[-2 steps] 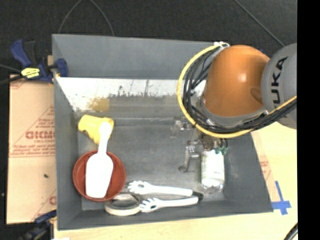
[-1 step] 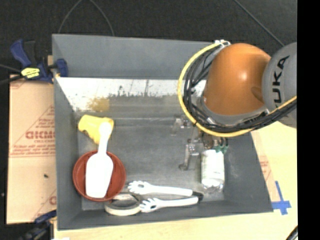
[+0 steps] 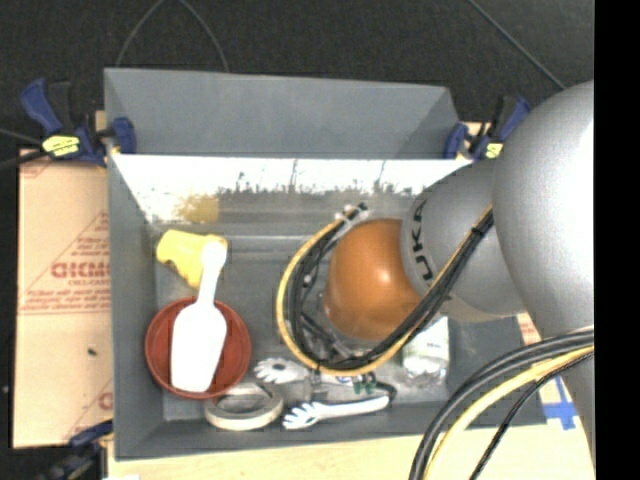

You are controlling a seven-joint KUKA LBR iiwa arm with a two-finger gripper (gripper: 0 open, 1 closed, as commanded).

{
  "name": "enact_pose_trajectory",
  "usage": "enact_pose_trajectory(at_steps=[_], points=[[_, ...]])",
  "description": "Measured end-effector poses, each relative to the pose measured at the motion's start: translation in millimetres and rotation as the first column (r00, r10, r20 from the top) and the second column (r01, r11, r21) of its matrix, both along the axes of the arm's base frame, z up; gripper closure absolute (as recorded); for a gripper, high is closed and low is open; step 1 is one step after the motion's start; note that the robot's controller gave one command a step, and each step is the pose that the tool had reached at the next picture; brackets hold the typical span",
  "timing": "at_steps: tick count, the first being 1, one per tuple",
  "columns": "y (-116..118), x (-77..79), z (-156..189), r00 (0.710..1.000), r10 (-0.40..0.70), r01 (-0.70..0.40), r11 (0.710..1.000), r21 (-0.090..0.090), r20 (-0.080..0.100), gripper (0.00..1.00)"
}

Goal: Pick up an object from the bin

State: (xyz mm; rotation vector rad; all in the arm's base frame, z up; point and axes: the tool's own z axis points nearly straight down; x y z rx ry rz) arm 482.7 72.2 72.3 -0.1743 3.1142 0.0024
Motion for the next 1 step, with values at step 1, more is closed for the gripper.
enact_pose_trajectory(at_steps=[1], points=[[3.7, -3.6, 87.9, 0.994, -0.111, 0.111, 0.994, 0.000, -0.005, 0.00]])
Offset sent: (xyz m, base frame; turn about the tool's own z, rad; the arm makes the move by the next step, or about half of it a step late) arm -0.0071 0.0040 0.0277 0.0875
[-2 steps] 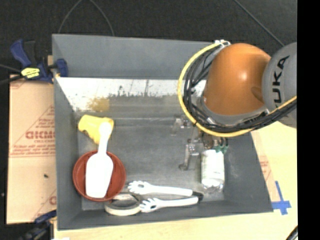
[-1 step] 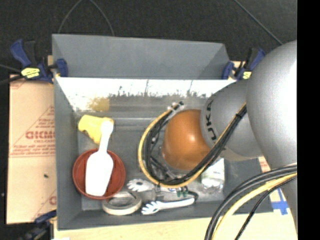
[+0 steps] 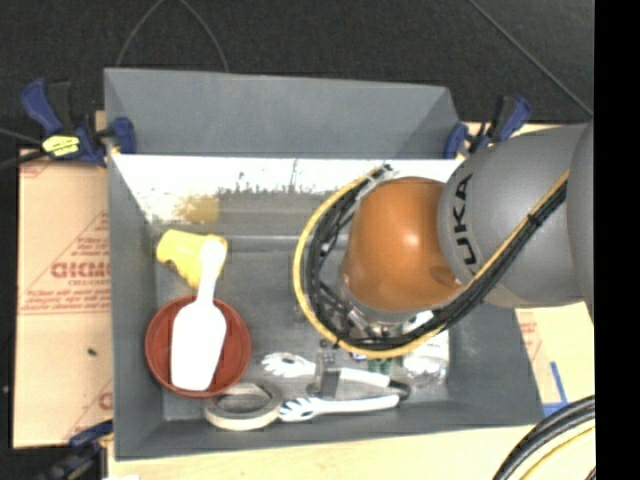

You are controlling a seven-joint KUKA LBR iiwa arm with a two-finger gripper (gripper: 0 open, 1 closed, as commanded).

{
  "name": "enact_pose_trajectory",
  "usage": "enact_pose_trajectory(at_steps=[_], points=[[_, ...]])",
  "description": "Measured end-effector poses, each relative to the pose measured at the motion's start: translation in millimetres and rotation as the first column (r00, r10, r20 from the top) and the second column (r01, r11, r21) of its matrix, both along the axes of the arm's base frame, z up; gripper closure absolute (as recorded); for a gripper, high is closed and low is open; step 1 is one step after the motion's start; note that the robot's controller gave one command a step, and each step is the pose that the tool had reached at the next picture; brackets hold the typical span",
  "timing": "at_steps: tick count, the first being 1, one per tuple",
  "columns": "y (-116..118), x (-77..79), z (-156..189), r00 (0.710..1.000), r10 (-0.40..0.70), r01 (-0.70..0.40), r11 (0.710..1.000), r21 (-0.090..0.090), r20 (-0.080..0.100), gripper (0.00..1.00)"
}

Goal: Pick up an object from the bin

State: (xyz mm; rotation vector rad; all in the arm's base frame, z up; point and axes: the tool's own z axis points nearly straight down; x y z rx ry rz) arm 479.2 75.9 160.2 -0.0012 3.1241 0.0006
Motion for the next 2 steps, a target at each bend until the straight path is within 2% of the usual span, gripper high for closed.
enact_pose_trajectory(at_steps=[1, 2], points=[[0, -2.1, -60, 1.000, 0.021, -0.021, 1.000, 0.000, -0.011, 0.00], [4, -1.6, -87, 0.981, 0.191, -0.191, 0.982, -0.004, 0.021, 0.00]])
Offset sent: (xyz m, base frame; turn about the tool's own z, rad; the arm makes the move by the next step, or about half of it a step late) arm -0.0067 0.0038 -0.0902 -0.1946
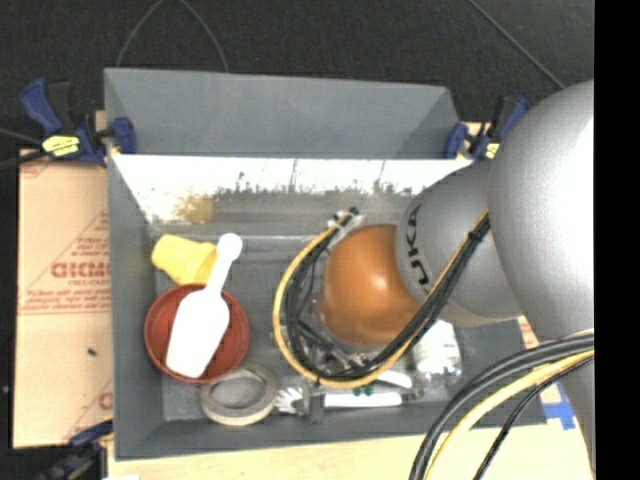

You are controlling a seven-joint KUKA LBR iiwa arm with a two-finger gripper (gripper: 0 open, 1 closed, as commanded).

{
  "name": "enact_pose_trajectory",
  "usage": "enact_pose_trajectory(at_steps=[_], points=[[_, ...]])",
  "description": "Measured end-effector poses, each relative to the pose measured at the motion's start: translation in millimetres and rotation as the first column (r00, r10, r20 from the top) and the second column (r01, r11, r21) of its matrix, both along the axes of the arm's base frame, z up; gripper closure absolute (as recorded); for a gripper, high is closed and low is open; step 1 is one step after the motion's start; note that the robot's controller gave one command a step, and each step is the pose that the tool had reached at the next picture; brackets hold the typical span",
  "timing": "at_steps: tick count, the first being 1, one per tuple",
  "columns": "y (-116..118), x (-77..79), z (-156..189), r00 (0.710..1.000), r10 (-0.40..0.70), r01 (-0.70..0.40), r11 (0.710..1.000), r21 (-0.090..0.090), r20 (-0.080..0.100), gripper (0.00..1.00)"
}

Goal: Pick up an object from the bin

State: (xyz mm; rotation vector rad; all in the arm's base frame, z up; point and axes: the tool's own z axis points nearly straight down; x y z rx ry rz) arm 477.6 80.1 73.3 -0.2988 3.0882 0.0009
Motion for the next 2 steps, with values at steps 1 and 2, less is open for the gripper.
enact_pose_trajectory(at_steps=[1, 2], points=[[75.2, 17.3, -2.0, 0.997, 0.071, -0.071, 0.997, -0.007, -0.030, 1.00], [75.2, 17.3, -2.0, 0.997, 0.071, -0.071, 0.997, -0.007, -0.030, 1.00]])
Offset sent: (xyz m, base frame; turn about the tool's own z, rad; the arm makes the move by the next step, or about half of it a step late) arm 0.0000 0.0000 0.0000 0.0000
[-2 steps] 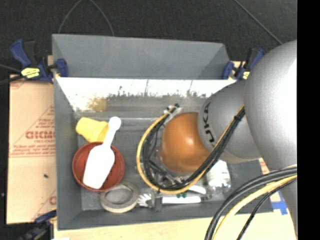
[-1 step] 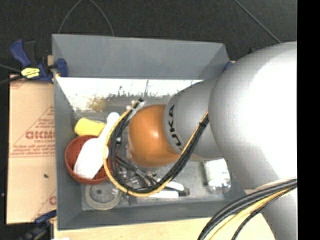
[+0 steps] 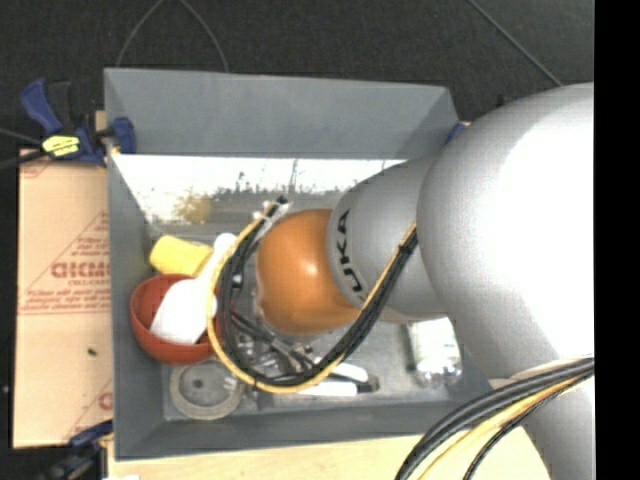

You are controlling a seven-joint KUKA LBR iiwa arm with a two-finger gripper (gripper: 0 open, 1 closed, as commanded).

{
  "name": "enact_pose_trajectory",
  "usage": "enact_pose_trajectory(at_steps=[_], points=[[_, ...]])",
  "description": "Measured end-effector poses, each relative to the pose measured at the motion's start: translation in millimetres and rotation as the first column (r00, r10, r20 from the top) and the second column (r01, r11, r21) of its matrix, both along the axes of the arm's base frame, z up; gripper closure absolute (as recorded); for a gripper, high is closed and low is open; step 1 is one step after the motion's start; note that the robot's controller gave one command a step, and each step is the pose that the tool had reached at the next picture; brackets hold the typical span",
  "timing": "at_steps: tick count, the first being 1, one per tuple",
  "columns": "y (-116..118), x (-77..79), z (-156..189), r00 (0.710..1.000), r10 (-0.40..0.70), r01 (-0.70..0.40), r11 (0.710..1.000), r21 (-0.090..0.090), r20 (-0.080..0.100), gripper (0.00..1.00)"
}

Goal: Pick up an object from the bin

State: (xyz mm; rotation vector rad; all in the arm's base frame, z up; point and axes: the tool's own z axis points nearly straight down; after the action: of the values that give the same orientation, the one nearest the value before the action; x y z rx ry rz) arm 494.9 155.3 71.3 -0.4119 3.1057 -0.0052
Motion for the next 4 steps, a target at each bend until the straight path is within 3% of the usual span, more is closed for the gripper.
enact_pose_trajectory(at_steps=[1, 4], points=[[-1, 0.4, 1, 1.000, -0.002, 0.002, 1.000, -0.001, 0.001, 1.00], [-4, -2.6, 56, 1.000, -0.005, 0.005, 1.000, -0.006, -0.011, 1.00]])
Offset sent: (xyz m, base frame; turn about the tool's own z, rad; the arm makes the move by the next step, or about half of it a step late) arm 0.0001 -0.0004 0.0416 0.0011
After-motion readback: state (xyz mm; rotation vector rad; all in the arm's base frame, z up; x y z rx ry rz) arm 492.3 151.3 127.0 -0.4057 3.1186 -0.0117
